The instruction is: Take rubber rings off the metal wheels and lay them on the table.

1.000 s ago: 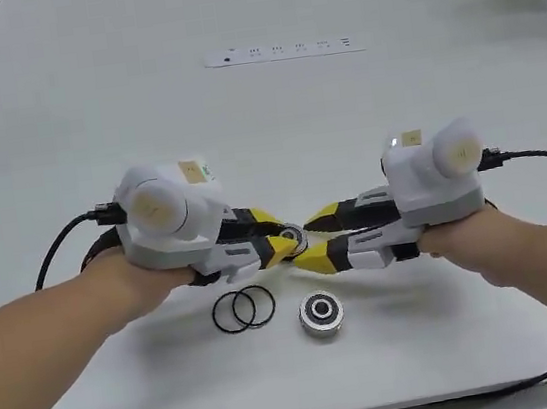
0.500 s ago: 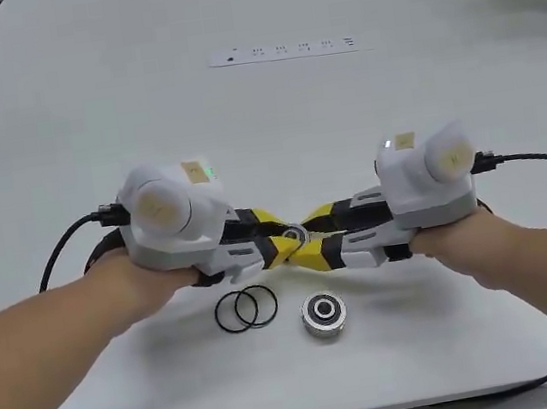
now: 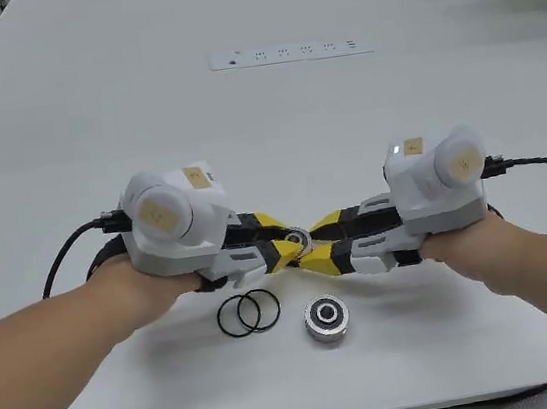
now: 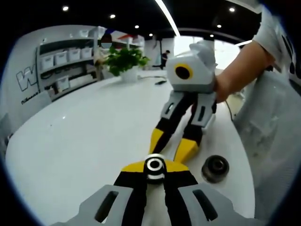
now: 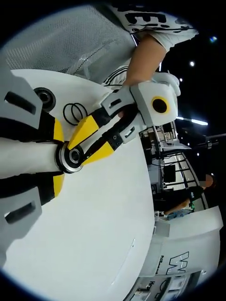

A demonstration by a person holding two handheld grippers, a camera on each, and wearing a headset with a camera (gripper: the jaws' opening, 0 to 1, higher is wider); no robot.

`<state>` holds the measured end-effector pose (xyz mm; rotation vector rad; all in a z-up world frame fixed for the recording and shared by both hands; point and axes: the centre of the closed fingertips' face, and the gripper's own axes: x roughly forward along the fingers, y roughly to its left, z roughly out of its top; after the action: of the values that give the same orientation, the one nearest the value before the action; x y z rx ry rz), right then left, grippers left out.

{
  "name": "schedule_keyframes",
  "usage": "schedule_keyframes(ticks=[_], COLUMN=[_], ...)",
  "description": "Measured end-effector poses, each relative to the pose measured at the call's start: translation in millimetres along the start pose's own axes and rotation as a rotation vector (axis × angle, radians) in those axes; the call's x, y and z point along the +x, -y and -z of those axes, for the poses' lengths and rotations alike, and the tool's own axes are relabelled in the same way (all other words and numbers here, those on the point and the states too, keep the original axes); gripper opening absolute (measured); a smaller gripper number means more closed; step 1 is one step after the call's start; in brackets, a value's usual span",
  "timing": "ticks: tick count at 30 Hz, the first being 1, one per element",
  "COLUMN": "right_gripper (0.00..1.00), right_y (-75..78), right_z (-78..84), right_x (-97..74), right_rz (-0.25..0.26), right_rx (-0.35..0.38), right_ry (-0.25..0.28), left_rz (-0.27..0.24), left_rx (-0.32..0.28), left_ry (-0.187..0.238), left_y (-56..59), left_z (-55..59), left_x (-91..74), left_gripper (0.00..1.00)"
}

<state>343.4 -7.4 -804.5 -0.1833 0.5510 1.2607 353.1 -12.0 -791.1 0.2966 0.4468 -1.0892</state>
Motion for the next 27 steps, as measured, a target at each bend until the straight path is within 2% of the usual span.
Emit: schedule_keyframes(ticks=[11, 20, 27], right_gripper=[0.16, 0.09, 0.02], right_y=[1.1, 0.6, 2.5], right_z=[1.2, 3.1, 4.0], right_x=[-2.5, -6.2, -10.4], right_rz=[0.001, -0.006, -0.003], right_rx=[0.004, 0.021, 0.071], right_ry=[-0.008, -0.011, -0.001], left_rz=[-0.005, -0.008, -0.009], left_rx=[-0.003, -0.005, 0.002], left_ry=[-0.001, -0.002, -0.005], left_y=[-1.0, -1.2, -0.5], left_z=[1.3, 1.7, 1.6], left_x=[0.0, 0.2, -0.1], left_gripper=[0.13, 0.13, 0.13])
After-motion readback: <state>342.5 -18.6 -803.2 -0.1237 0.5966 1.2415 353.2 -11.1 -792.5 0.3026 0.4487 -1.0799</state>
